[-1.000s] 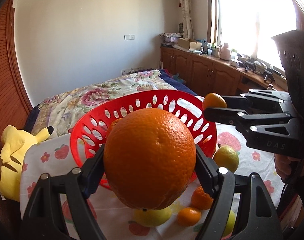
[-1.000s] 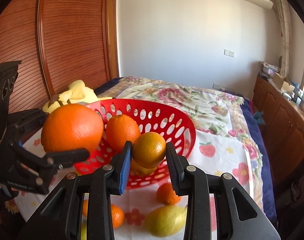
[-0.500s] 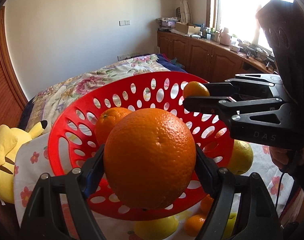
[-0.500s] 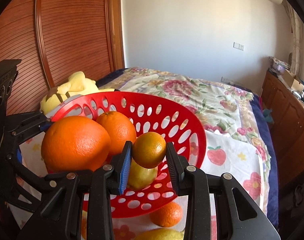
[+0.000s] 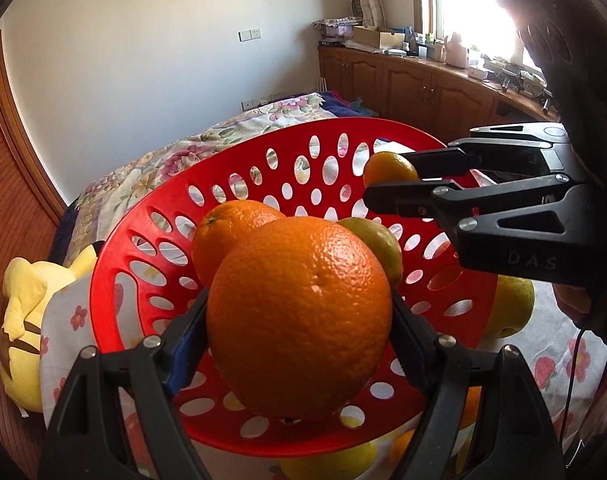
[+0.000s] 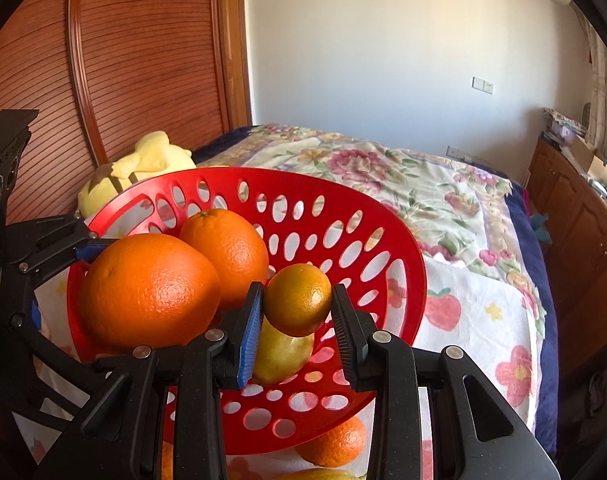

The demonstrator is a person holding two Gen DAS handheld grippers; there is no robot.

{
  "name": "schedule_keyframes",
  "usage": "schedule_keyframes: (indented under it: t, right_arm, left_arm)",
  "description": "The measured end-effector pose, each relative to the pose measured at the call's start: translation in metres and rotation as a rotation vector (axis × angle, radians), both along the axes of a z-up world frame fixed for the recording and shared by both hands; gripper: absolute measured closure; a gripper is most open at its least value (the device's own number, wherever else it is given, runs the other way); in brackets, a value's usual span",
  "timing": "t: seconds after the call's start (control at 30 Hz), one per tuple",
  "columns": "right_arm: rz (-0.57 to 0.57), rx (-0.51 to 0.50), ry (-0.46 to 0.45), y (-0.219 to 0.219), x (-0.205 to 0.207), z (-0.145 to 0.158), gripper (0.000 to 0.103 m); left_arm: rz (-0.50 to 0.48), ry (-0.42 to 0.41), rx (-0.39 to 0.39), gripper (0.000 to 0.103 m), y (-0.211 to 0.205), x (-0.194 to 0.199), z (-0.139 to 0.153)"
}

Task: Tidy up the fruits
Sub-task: 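Open the left tool to drop the orange in the basket while the right tool releases the tangerine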

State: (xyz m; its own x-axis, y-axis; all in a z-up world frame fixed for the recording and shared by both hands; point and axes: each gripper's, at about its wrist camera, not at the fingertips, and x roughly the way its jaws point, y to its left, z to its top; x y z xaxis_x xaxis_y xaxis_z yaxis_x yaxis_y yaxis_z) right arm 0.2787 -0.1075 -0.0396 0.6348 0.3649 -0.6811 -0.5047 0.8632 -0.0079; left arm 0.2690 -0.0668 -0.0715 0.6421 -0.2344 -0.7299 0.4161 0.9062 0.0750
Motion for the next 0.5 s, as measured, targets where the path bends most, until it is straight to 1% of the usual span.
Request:
schedule_keyframes:
  t: [0.17,0.3,0.5]
  right_arm:
    - [0.006,-0.010,0.001,0.0013,0.0003,-0.0017,0.070]
    - [0.010,-0.016,0.002,0.0028,0.0003,-0.0020,0.070]
    - [0.018,-0.035,0.010,0.0069,0.0008,-0.0058,0.070]
  left_arm:
    - [0.002,0.016,-0.016,0.022,0.0036,0.0006,-0.0009]
    - [0.003,0.020,-0.014,0.022,0.0018,0.0009,-0.0009]
    - [-0.006,0.025,-0.051,0.022,0.0038,0.0042,0.0064]
